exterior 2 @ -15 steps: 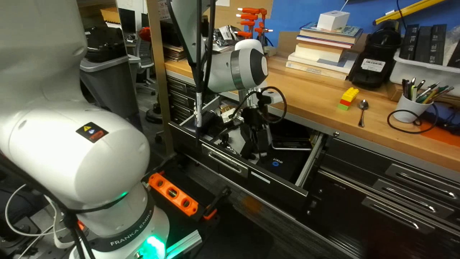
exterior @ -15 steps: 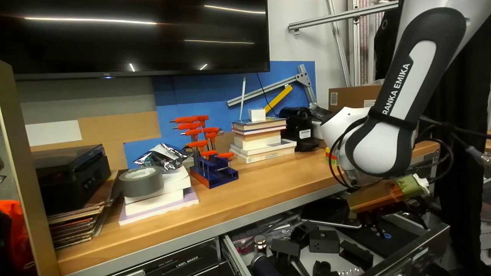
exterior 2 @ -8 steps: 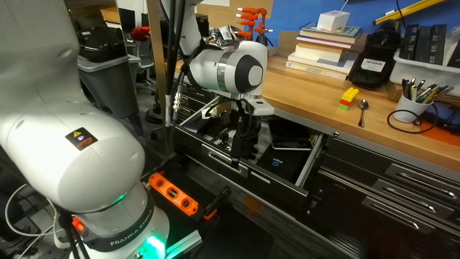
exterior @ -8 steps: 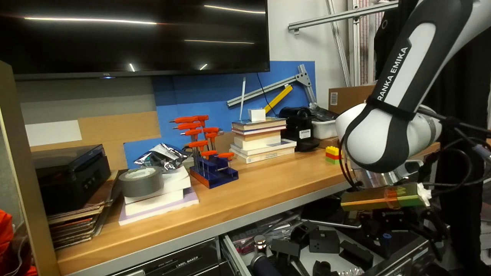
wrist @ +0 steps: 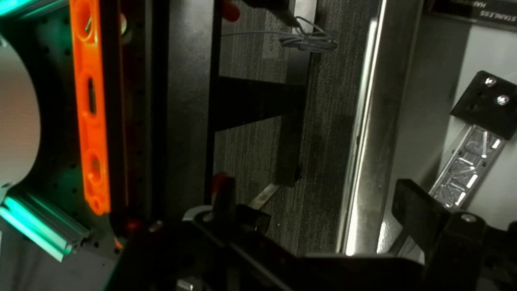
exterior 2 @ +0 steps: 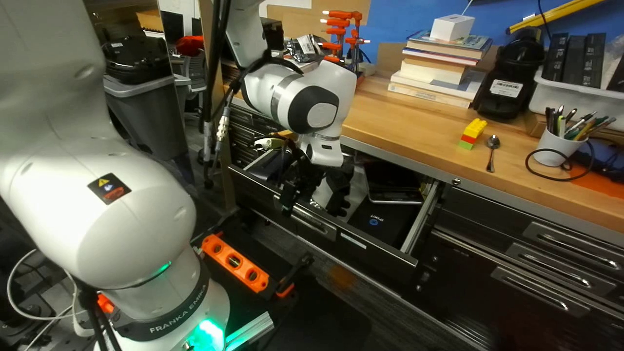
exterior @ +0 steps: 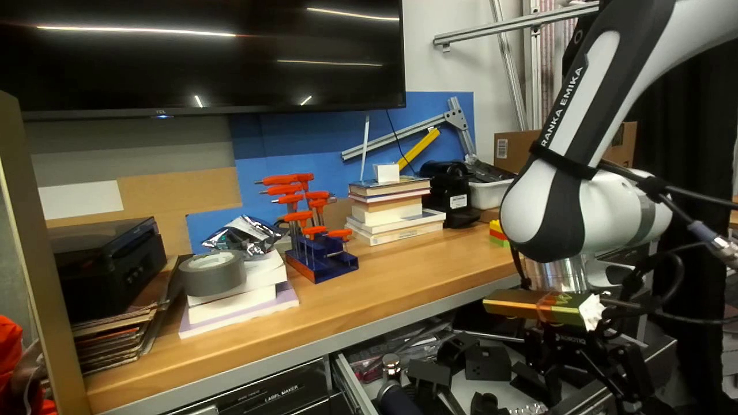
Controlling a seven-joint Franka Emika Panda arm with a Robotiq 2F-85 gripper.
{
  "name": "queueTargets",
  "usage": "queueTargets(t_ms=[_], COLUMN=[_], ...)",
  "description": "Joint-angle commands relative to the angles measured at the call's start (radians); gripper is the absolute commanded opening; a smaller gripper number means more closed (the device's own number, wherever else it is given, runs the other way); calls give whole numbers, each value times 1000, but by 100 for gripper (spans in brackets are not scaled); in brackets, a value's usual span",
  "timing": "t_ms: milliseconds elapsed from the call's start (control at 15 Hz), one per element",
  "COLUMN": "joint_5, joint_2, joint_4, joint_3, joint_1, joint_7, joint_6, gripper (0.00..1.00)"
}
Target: Put the two black objects in the open drawer then close the drawer
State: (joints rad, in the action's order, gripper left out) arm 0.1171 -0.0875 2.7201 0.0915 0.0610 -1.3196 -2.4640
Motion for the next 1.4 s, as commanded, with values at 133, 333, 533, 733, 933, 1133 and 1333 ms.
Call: queueTargets(t_ms=[133,333,533,733,933,1133,1333], joint_5=[219,337,379,394,393,393,403], joint_2=[-32,-84,-131,-171,-191,-215,-251], joint_4=[16,-23,-60,-108,-136,-175,-223], joint_3=[-52,-87,-131,-172,-193,-211,-240], joint_1=[-19,-9,1,4,8,19,30], joint_7=[5,19,62,124,164,182,199], joint_6=[-110,-154,-212,-254,-267,-294,-320], gripper=[100,100,100,100,100,100,100])
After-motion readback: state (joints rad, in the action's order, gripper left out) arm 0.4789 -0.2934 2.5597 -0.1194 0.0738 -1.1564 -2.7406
